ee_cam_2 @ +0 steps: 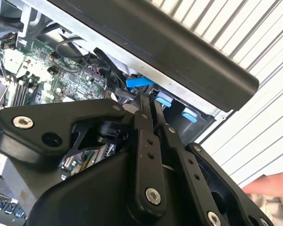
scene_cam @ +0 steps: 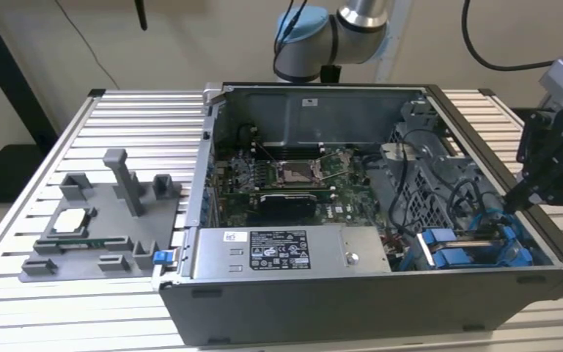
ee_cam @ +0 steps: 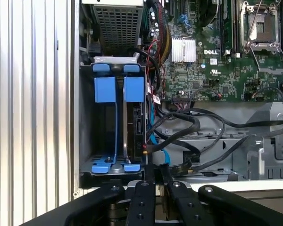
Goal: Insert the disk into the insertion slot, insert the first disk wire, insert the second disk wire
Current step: 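Insert the second disk wire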
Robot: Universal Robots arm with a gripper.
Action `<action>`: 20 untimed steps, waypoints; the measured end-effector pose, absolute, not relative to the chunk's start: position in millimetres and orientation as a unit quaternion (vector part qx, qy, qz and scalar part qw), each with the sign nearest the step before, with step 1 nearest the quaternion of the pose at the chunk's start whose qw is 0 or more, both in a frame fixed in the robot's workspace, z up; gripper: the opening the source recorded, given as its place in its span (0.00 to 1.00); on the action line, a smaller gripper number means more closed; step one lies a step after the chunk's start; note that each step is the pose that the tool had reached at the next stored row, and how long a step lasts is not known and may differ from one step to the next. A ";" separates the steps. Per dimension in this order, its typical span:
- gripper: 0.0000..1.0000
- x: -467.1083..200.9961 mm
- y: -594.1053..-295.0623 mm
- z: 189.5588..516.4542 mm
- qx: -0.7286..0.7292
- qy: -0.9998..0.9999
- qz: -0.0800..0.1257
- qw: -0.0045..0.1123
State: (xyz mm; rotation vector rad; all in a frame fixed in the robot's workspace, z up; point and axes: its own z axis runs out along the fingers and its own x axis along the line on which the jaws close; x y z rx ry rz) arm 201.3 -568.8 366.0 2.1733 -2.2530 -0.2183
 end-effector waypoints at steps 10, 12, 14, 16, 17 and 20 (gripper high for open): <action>1.00 201.8 -568.8 366.3 0.693 -0.718 -0.069 0.003; 1.00 201.8 -568.9 365.8 0.693 -0.718 -0.069 0.003; 1.00 201.8 -568.9 365.2 0.693 -0.718 -0.068 0.003; 1.00 201.8 -568.9 364.8 0.693 -0.718 -0.068 0.004; 1.00 201.8 -568.9 364.7 0.693 -0.718 -0.068 0.004; 1.00 201.8 -568.9 364.1 0.693 -0.718 -0.068 0.004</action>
